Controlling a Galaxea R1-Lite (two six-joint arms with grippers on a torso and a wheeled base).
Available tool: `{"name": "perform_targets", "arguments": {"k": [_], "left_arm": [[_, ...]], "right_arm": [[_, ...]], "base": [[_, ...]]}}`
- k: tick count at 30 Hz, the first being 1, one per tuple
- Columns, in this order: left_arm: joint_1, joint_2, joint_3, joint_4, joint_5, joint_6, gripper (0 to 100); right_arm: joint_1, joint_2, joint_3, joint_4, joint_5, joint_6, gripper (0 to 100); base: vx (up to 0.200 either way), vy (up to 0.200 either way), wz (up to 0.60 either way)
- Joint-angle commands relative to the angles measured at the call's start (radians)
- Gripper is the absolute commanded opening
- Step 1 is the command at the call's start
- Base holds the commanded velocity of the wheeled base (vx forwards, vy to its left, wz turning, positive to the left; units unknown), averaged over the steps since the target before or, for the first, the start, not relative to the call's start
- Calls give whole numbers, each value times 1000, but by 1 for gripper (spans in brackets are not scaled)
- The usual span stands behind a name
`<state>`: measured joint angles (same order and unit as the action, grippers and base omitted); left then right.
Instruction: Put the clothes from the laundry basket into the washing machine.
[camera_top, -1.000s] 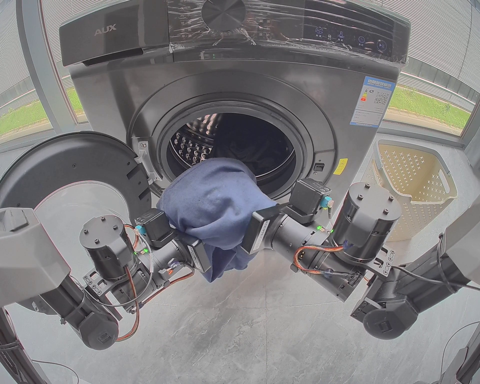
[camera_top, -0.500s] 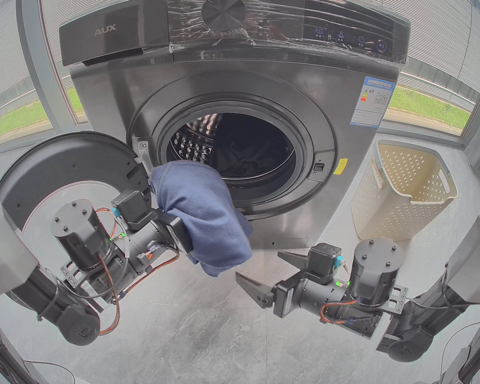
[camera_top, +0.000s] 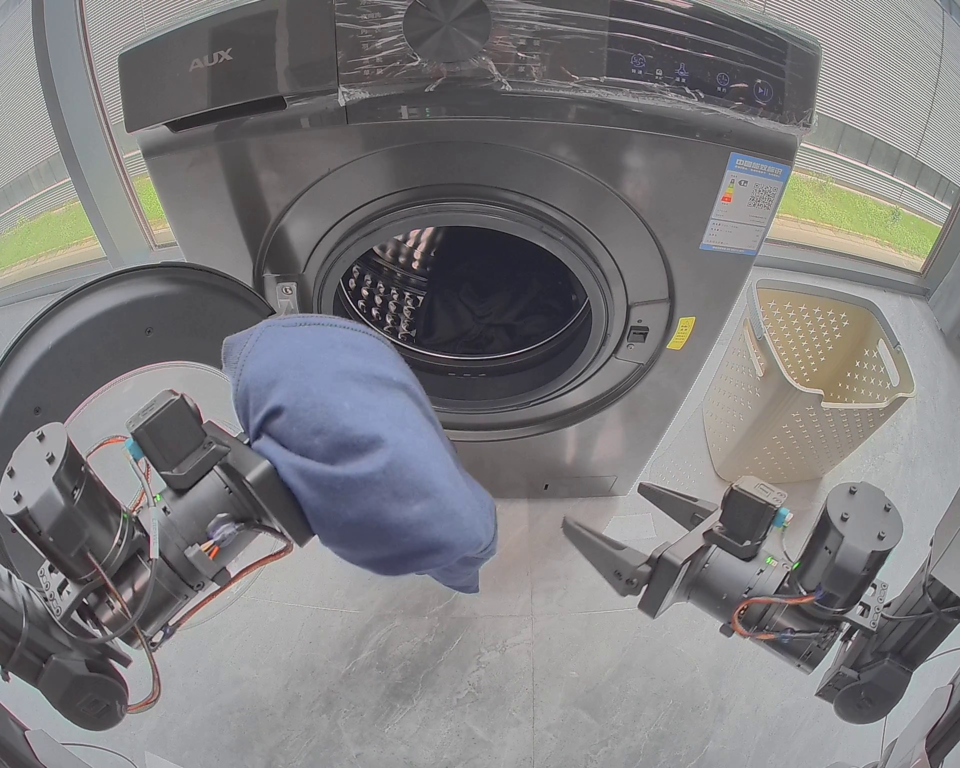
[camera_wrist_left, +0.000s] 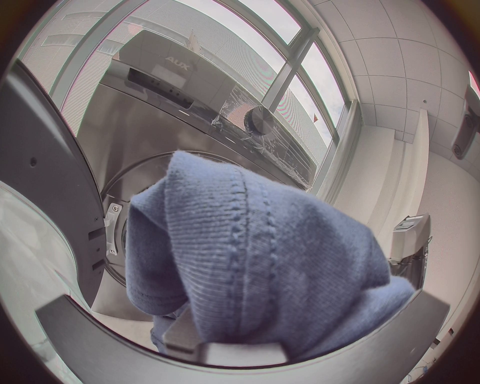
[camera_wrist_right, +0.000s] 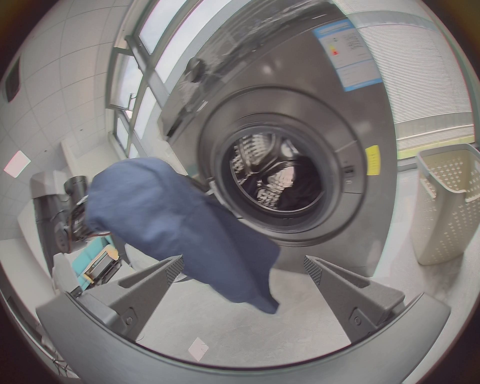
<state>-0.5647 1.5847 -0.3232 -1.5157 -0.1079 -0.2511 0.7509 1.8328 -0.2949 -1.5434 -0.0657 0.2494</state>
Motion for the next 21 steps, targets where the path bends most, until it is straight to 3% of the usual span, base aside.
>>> {"name": "perform_targets", "arguments": {"k": [1, 7, 11, 13, 15, 16, 20, 21], "left_arm": [[-32, -63, 73, 2, -1, 4, 0], [-47, -66, 108, -11, -4, 6, 0], [-46, -60, 110, -9, -29, 3, 0], [-46, -45, 112, -11, -33, 6, 0], [-47, -43, 110, -11, -32, 7, 0], [-47, -40, 102, -11, -32, 13, 0], [-43, -26, 99, -11, -30, 13, 0], [-38, -11, 87, -12, -29, 23, 0]], "right_arm": [[-111, -12, 43, -1, 1, 22, 100], [-150, 0, 46, 0, -9, 18, 100], [-166, -20, 118, -1, -14, 10, 100], [-168, -81, 160, -1, -37, -5, 100], [-168, -107, 172, 0, -49, -4, 100], [-166, -221, 218, 0, -78, -4, 100], [-176, -329, 261, 9, -85, -24, 100], [-222, -395, 286, 16, -75, -71, 100]], "base": [[0, 0, 0], [0, 0, 0], [0, 0, 0], [0, 0, 0], [200, 0, 0], [200, 0, 0], [200, 0, 0], [200, 0, 0]]}}
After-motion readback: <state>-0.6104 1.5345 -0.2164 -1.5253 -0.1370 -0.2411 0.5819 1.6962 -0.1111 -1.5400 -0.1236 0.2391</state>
